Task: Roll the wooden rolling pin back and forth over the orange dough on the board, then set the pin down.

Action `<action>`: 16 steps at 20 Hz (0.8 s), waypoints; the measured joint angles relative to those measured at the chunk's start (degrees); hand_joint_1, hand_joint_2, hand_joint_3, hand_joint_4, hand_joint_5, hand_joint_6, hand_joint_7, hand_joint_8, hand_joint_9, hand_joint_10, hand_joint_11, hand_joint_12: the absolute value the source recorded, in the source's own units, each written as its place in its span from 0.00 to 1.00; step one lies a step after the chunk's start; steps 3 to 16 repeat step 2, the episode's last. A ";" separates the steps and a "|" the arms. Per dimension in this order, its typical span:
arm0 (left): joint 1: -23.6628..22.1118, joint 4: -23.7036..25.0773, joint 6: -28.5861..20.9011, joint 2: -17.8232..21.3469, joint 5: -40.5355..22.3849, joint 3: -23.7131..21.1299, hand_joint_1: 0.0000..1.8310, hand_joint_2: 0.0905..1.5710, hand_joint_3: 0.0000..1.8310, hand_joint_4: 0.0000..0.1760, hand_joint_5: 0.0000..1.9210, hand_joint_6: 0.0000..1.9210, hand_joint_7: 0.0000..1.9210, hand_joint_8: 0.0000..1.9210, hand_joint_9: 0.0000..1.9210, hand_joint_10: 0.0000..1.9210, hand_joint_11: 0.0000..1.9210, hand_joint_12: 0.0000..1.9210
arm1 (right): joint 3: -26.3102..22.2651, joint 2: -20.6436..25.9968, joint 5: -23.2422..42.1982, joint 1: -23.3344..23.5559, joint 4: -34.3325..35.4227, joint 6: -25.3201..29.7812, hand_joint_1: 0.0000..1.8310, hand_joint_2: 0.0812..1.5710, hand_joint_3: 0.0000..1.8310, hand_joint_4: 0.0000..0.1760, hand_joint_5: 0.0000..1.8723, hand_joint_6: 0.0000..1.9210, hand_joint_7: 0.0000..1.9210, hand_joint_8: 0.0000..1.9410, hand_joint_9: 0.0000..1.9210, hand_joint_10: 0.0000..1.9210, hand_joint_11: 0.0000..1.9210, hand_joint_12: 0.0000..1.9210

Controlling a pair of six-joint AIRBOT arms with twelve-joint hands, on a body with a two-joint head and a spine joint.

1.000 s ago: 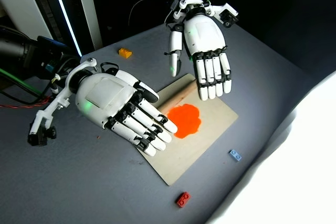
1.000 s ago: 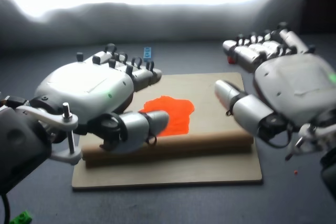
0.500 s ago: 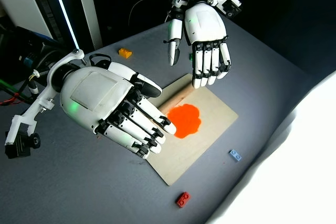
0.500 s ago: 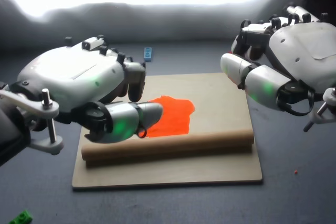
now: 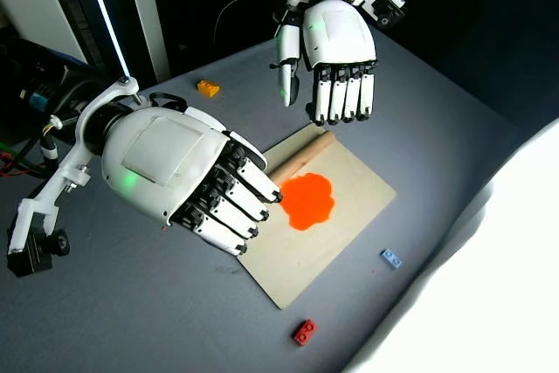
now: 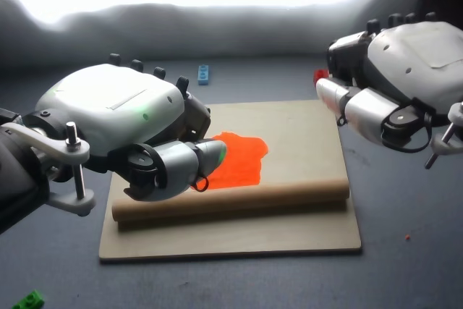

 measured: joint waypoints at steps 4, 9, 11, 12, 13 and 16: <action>-0.02 -0.13 0.00 0.00 -0.11 0.00 0.07 0.98 0.00 0.00 0.39 0.91 0.44 0.95 0.42 1.00 0.34 1.00 | 0.48 0.00 -1.18 -0.07 -0.55 0.42 0.23 0.91 0.00 0.00 0.38 0.88 0.47 0.89 0.45 0.99 0.44 1.00; -0.02 -0.13 0.00 0.00 -0.11 0.00 0.07 0.98 0.00 0.00 0.39 0.91 0.44 0.95 0.42 1.00 0.34 1.00 | 0.48 0.00 -1.18 -0.07 -0.55 0.42 0.23 0.91 0.00 0.00 0.38 0.88 0.47 0.89 0.45 0.99 0.44 1.00; -0.02 -0.13 0.00 0.00 -0.11 0.00 0.07 0.98 0.00 0.00 0.39 0.91 0.44 0.95 0.42 1.00 0.34 1.00 | 0.48 0.00 -1.18 -0.07 -0.55 0.42 0.23 0.91 0.00 0.00 0.38 0.88 0.47 0.89 0.45 0.99 0.44 1.00; -0.02 -0.13 0.00 0.00 -0.11 0.00 0.07 0.98 0.00 0.00 0.39 0.91 0.44 0.95 0.42 1.00 0.34 1.00 | 0.48 0.00 -1.18 -0.07 -0.55 0.42 0.23 0.91 0.00 0.00 0.38 0.88 0.47 0.89 0.45 0.99 0.44 1.00; -0.02 -0.13 0.00 0.00 -0.11 0.00 0.07 0.98 0.00 0.00 0.39 0.91 0.44 0.95 0.42 1.00 0.34 1.00 | 0.48 0.00 -1.18 -0.07 -0.55 0.42 0.23 0.91 0.00 0.00 0.38 0.88 0.47 0.89 0.45 0.99 0.44 1.00; -0.02 -0.13 0.00 0.00 -0.11 0.00 0.07 0.98 0.00 0.00 0.39 0.91 0.44 0.95 0.42 1.00 0.34 1.00 | 0.48 0.00 -1.18 -0.07 -0.55 0.42 0.23 0.91 0.00 0.00 0.38 0.88 0.47 0.89 0.45 0.99 0.44 1.00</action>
